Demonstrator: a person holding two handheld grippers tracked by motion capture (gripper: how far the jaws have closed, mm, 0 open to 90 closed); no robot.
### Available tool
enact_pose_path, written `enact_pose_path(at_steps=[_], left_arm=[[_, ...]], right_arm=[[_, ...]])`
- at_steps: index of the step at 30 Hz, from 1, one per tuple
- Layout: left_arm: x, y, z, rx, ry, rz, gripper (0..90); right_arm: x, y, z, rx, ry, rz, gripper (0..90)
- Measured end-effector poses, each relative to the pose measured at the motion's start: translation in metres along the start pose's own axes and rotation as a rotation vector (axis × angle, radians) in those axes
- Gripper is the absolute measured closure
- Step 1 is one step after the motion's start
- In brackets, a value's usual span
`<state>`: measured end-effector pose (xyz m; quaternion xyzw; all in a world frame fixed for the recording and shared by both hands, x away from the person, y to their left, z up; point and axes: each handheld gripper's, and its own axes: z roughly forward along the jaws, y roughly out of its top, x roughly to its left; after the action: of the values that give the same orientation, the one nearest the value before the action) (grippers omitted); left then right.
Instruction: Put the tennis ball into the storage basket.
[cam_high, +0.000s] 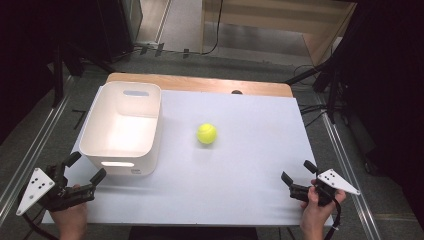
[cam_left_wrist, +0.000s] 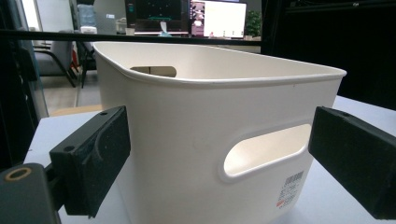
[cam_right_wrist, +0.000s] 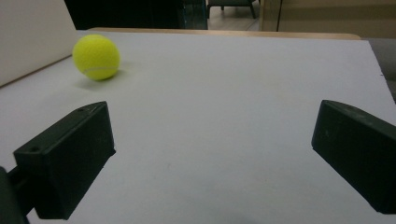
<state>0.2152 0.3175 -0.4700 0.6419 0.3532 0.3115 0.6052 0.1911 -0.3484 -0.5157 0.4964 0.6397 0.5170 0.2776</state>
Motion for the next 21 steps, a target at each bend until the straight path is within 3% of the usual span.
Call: enact_pose_path(at_steps=[7, 18, 21], left_arm=[[-0.001, 0.0, 0.0, 0.0, -0.006, 0.006, 5.8], [0.001, 0.0, -0.001, -0.002, -0.006, 0.001, 5.8], [0.001, 0.0, 0.0, -0.004, -0.01, -0.005, 5.8]], right_arm=[[0.003, 0.004, 0.0, 0.012, 0.002, -0.018, 0.0], [0.014, 0.018, 0.009, 0.099, 0.015, -0.09, 0.0], [0.017, 0.023, 0.013, 0.131, 0.044, -0.102, 0.0]])
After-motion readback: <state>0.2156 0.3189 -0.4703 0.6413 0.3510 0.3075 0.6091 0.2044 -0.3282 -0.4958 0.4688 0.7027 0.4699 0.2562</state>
